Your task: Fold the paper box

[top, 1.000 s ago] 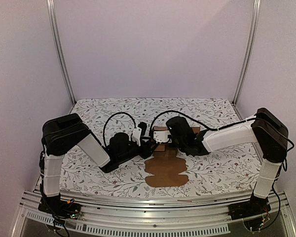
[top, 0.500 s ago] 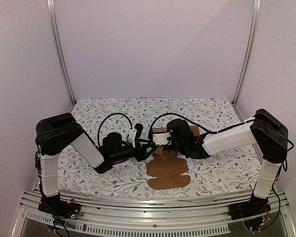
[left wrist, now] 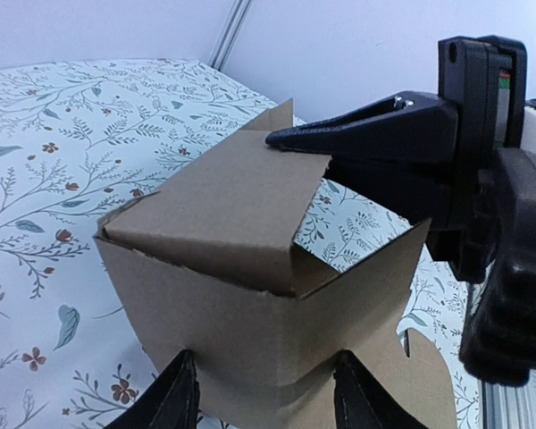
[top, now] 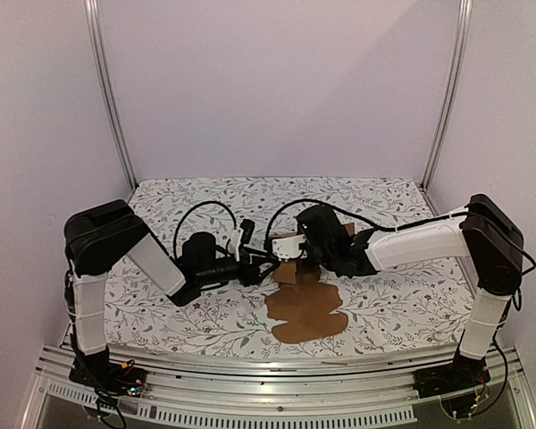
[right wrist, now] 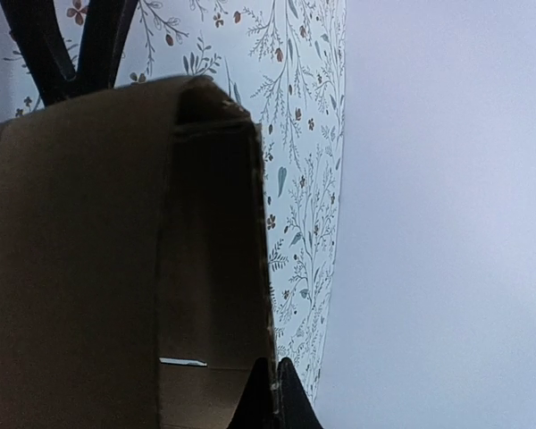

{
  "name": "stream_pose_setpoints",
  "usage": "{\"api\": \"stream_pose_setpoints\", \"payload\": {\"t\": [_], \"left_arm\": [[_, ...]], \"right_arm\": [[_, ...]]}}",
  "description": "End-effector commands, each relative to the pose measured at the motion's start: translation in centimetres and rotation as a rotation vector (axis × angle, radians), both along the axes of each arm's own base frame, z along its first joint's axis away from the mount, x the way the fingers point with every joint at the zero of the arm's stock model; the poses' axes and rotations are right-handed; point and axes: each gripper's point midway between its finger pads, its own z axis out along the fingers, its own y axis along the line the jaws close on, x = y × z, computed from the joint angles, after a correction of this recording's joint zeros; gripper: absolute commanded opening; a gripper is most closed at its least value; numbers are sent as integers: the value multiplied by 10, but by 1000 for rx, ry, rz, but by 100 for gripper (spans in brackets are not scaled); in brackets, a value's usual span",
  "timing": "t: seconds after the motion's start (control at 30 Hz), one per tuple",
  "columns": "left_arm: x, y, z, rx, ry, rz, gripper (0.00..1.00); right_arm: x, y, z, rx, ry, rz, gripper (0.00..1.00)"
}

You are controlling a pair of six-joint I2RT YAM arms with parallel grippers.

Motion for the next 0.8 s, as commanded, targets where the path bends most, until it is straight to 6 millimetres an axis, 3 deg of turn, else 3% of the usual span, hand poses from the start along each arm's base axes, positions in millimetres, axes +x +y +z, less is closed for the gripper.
{"api": "stream_pose_setpoints", "payload": {"t": [0.0, 0.3, 0.53, 0.77], "left_arm": [[6, -1, -9, 40, 10, -5, 51], [19, 5, 0, 75, -38, 70, 52], [21, 2, -2, 142, -68, 83, 52], [26, -4, -1, 215, -158, 245, 53]], "right_arm": [[5, 12, 17, 65, -20, 21, 0], [16, 20, 20, 112, -168, 33, 0], [8, 18, 14, 102, -175, 33, 0], [-7, 18, 5, 92, -168, 23, 0]]}}
